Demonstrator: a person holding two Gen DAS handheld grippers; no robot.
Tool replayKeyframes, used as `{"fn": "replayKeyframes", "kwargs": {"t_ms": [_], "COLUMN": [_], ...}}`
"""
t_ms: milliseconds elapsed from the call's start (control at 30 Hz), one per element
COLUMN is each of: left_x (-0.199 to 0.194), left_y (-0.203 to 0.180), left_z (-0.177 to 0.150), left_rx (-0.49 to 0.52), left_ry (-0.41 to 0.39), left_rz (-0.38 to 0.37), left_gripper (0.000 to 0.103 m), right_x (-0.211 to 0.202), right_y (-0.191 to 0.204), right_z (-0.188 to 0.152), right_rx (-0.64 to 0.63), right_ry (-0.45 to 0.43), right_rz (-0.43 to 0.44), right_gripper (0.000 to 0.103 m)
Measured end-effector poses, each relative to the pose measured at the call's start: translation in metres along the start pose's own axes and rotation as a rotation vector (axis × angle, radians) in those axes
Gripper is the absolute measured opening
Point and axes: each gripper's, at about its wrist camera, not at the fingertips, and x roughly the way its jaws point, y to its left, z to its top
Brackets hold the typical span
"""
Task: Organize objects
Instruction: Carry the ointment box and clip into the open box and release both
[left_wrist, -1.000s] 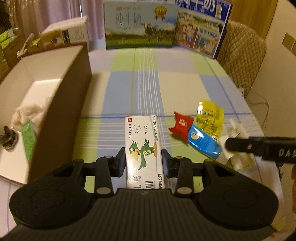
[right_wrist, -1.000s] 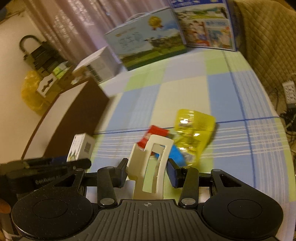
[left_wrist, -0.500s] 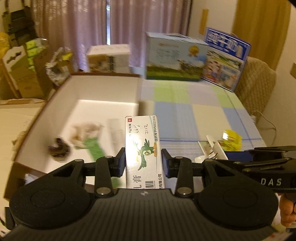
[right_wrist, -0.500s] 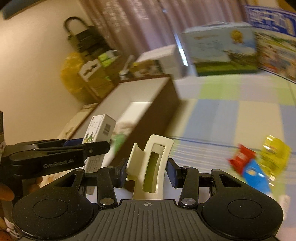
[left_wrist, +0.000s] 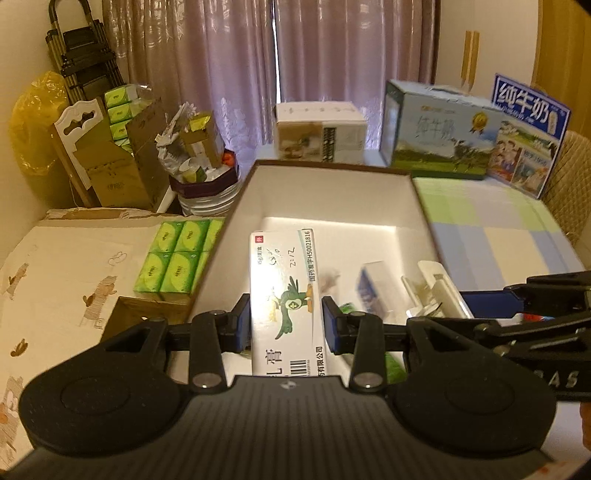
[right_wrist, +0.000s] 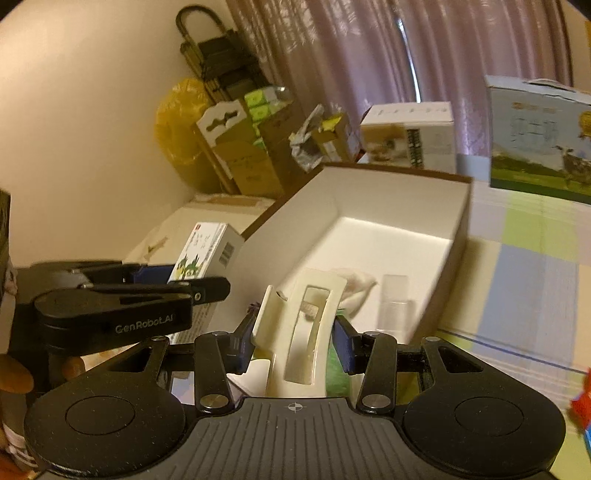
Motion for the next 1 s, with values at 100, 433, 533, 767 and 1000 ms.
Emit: {"fn": "replayKeyframes", "kwargs": {"t_ms": [100, 433, 533, 767, 1000], "left_x": [0.015, 0.061, 0.072, 0.091, 0.093], "left_y": [0.016, 0.038, 0.041, 0.044, 0.046], "left_z": [0.003, 0.007, 0.006, -0.001, -0.001], "left_rx": [0.018, 0.078, 0.08, 0.081, 0.091], "left_ry": [0.017, 0.091, 0.112, 0.16, 0.163], "left_rz": [-0.007, -0.074, -0.078, -0.107, -0.122], "left_gripper": [0.034, 0.034, 0.034, 0.034, 0.045], "right_x": [0.024, 0.073, 0.08, 0.091, 0.098], "right_y": [0.009, 0.015, 0.013, 0.012, 0.01], "right_z": [-0.001, -0.005, -0.006, -0.005, -0.003], "right_rx": [-0.017, -0.023, -0.02, -0.015, -0.012], "right_ry": [0.031, 0.102, 0.117, 0.141, 0.153], "right_rz": [-0.026, -0.082, -0.092, -0.098, -0.093], "right_gripper": [0.041, 0.041, 0.041, 0.041, 0.041]}}
